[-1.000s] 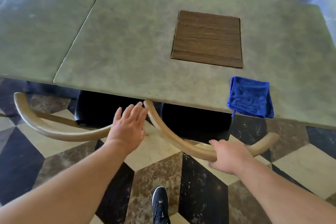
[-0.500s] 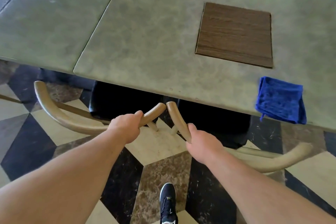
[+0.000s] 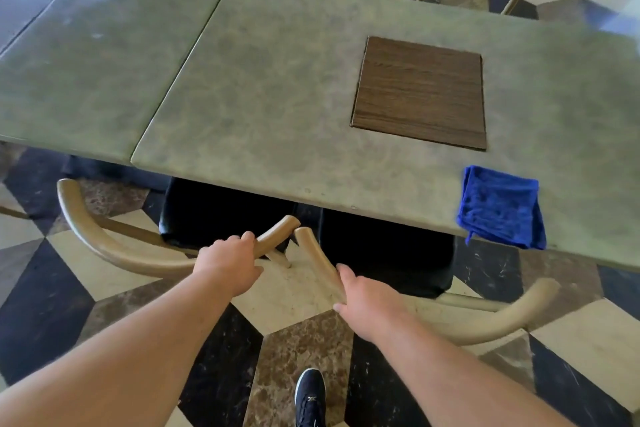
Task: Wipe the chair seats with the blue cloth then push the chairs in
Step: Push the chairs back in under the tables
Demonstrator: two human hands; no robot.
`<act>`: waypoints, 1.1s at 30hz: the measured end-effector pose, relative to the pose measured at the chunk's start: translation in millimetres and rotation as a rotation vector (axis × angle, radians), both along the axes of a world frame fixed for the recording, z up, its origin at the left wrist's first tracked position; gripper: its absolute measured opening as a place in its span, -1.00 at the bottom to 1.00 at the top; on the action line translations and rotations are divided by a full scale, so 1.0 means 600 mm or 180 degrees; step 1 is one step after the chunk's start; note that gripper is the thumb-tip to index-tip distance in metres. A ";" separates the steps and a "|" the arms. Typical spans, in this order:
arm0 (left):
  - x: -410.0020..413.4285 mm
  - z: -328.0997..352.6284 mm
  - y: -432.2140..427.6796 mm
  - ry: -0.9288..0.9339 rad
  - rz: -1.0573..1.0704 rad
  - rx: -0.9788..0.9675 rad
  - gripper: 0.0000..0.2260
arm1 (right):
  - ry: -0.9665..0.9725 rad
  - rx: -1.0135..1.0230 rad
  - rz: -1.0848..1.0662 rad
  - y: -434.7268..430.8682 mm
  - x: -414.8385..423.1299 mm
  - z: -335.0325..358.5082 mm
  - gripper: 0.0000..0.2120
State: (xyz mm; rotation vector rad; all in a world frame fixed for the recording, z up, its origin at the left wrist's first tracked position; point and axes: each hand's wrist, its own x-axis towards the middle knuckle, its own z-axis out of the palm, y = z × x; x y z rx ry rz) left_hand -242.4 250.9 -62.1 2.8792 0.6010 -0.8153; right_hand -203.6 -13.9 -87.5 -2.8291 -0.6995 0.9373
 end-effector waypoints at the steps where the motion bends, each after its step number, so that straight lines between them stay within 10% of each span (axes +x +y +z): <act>1: 0.000 0.008 -0.008 0.0054 -0.0007 -0.0015 -0.45 | -0.0016 -0.0015 0.0049 -0.005 0.000 0.009 -0.27; 16: 0.087 0.160 -0.217 -0.0366 -0.0793 -0.0498 -0.13 | -0.0638 0.0008 0.0002 -0.231 0.079 0.199 -0.14; 33: 0.382 0.533 -0.958 -0.1455 -0.1813 -0.0371 0.07 | -0.1897 0.0162 -0.1148 -0.950 0.263 0.598 0.03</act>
